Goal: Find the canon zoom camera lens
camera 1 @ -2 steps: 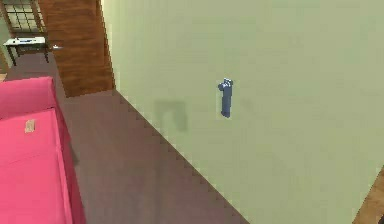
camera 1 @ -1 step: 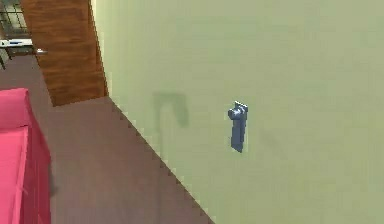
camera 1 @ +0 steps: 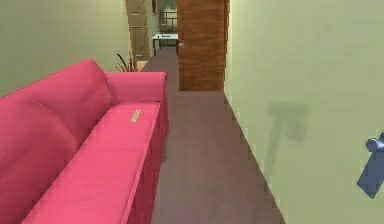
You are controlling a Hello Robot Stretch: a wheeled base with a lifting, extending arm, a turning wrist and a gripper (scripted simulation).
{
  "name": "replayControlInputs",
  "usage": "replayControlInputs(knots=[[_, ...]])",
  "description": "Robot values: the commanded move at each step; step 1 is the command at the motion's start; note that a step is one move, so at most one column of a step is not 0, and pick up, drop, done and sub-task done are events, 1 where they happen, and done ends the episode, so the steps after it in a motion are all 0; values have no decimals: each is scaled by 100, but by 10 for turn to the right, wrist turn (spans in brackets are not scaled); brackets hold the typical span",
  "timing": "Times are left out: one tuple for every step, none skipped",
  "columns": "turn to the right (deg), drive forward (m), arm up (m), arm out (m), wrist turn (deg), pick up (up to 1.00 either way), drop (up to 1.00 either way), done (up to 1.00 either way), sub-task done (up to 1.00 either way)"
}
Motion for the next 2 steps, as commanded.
replayControlInputs(knots=[[0, 100, 0, 0, 0, 0, 0, 0, 0], [0, 100, 0, 0, 0, 0, 0, 0, 0]])
